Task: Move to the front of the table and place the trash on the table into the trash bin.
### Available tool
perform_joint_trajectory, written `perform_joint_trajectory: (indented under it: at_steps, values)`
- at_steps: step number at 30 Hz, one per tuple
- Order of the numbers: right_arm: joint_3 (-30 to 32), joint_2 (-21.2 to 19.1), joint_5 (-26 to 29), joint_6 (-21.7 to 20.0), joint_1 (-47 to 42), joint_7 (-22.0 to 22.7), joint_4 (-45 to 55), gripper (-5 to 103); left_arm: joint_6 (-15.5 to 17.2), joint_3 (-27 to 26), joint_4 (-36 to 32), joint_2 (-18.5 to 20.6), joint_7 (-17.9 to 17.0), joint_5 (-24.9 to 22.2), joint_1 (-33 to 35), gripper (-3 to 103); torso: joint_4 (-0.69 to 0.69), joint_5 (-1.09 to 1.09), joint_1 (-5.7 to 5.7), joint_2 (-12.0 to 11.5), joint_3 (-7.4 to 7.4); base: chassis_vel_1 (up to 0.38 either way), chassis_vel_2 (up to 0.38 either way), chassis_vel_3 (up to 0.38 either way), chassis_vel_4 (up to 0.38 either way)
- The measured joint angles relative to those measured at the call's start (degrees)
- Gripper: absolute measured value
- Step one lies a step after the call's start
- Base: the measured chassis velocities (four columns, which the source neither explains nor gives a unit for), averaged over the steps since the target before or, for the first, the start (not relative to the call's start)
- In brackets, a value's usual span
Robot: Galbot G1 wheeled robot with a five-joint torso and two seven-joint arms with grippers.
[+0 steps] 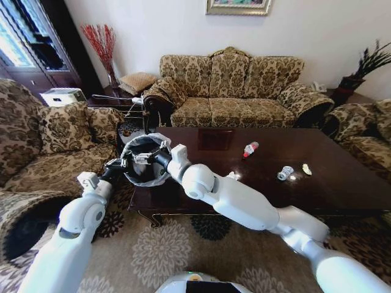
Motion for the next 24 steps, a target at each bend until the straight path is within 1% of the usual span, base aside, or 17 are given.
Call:
perform_joint_trajectory:
  at_steps: [6,8,9,10,11,12,13,14,15,16,18,19,20,21,22,23,24]
  values:
    - [2.3,-0.8,-0.4,0.7,-0.1,0.3,0.9,100,0.8,0.0,-0.4,0.1,0.0,-0.1,0.1,0,0.0,0.01,0.0,0.0,0.0,0.0,0.0,0.0,0.0]
    - [4.8,-1.4,-0.9,0.9,0.1,0.4,1.5,100,1.1,0.0,-0.4,0.0,-0.1,-0.1,0.3,0,0.01,0.0,0.0,0.0,0.0,0.0,0.0,0.0,0.0]
    - [7.4,-2.4,-1.0,0.9,0.1,0.5,2.1,100,1.5,0.0,-0.1,-0.1,-0.2,-0.1,0.4,0,0.02,0.0,0.0,0.0,0.0,0.0,0.0,0.0,0.0]
    - [7.4,-2.4,-1.0,0.9,0.1,0.5,2.1,100,1.5,0.0,-0.1,-0.1,-0.2,-0.1,0.4,0,0.02,0.0,0.0,0.0,0.0,0.0,0.0,0.0,0.0]
    - [8.4,-3.0,-1.1,0.8,0.1,0.4,2.3,100,1.5,0.0,0.0,-0.1,-0.2,-0.1,0.4,0,0.02,0.01,0.0,0.0,0.0,0.0,0.0,0.0,0.0]
    - [11.4,-5.3,-1.8,0.1,-0.6,0.1,2.3,100,1.7,0.0,0.5,-0.1,-0.5,0.0,0.3,0,0.02,0.0,0.0,0.0,0.0,0.0,0.0,0.0,0.0]
    - [13.1,-7.0,-2.6,-0.2,-1.5,-0.1,2.1,100,1.8,0.0,0.6,-0.1,-0.7,0.0,0.1,0,0.02,0.0,0.0,0.0,0.0,0.0,0.0,0.0,0.0]
    - [13.1,-7.0,-2.6,-0.2,-1.5,-0.1,2.1,100,1.8,0.0,0.6,-0.1,-0.7,0.0,0.1,0,0.02,0.0,0.0,0.0,0.0,0.0,0.0,0.0,0.0]
    - [15.6,-9.4,-4.0,-0.6,-3.4,-0.3,1.7,100,1.9,-0.1,0.8,-0.1,-0.9,0.0,-0.3,0,0.01,0.01,0.0,0.0,0.0,0.0,0.0,0.0,0.0]
    - [15.6,-9.4,-4.0,-0.6,-3.4,-0.3,1.7,100,1.9,-0.1,0.8,-0.1,-0.9,0.0,-0.3,0,0.01,0.01,0.0,0.0,0.0,0.0,0.0,0.0,0.0]
    - [20.0,-13.1,-5.4,-0.8,-7.8,-0.8,1.0,100,2.0,-0.2,1.0,-0.1,-1.0,0.0,-0.5,0,0.01,0.02,0.0,0.0,0.0,0.0,0.0,0.0,0.0]
    - [24.5,-15.9,-6.5,-0.6,-12.9,-1.6,0.4,100,2.0,-0.4,1.1,-0.1,-0.9,-0.1,-0.6,0,0.01,0.04,0.0,0.0,0.0,0.0,0.0,0.0,0.0]
    - [27.7,-17.4,-7.2,-0.2,-16.4,-2.4,-0.2,100,2.0,-0.5,1.2,-0.1,-1.0,-0.1,-0.6,0,-0.01,0.05,0.01,0.0,0.0,0.0,0.0,0.0,0.0]
    - [27.7,-17.4,-7.2,-0.2,-16.4,-2.4,-0.2,100,2.0,-0.5,1.2,-0.1,-1.0,-0.1,-0.6,0,-0.01,0.05,0.01,0.0,0.0,0.0,0.0,0.0,0.0]
    - [32.5,-18.8,-8.0,0.4,-21.1,-3.7,-1.2,100,1.9,-0.5,1.3,-0.2,-0.9,-0.1,-0.6,0,-0.02,0.03,0.0,0.0,0.0,0.0,0.0,0.0,0.0]
    - [36.2,-19.4,-8.8,0.7,-25.1,-4.3,-2.4,100,1.9,-0.5,1.3,-0.3,-0.9,-0.1,-0.6,0,-0.02,-0.01,-0.01,0.0,-0.01,0.0,0.0,0.0,0.0]
    - [36.2,-19.4,-8.8,0.7,-25.1,-4.3,-2.4,100,1.9,-0.5,1.3,-0.3,-0.9,-0.1,-0.6,0,-0.02,-0.01,-0.01,0.0,-0.01,0.0,0.0,0.0,0.0]
